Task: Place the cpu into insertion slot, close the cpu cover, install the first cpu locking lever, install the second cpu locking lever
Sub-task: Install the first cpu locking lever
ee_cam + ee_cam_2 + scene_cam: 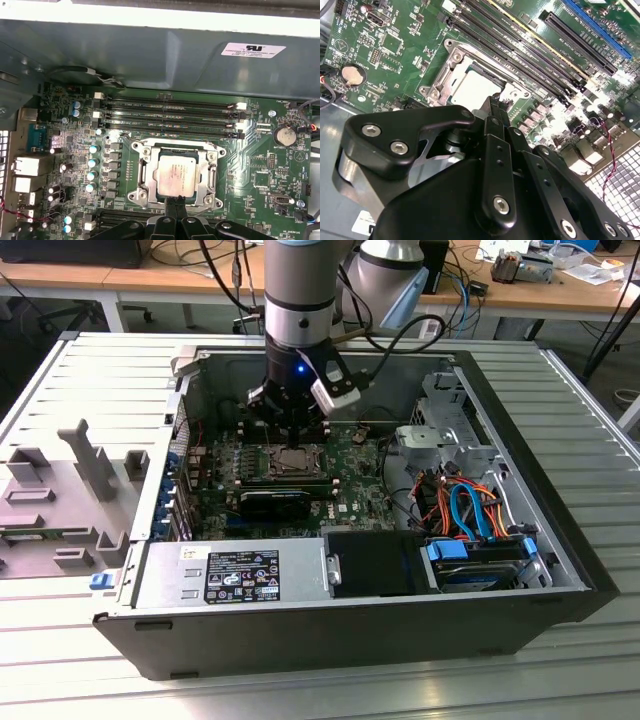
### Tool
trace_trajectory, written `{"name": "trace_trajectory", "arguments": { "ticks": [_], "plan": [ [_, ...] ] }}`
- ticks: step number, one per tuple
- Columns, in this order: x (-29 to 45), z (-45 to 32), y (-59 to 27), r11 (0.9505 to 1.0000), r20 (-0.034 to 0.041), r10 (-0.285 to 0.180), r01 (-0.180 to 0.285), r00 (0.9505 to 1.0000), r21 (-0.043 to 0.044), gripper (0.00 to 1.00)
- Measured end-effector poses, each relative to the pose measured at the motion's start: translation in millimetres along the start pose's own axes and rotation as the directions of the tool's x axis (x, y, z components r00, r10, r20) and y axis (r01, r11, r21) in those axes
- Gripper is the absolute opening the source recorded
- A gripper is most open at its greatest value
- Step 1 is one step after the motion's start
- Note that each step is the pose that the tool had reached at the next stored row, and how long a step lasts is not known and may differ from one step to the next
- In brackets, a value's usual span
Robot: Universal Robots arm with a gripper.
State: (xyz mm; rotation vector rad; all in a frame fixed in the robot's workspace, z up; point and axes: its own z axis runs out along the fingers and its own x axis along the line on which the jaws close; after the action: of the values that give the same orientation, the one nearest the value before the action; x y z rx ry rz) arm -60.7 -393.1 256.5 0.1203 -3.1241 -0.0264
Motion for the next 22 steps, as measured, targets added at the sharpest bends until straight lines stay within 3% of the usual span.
{"name": "trace_trajectory", "arguments": {
  "ticks": [22],
  "plan": [
    [0.1, -4.9, 0.1, 1.0, -0.0001, 0.0, 0.0, 1.0, 0.0001, 0.11]
  ]
}}
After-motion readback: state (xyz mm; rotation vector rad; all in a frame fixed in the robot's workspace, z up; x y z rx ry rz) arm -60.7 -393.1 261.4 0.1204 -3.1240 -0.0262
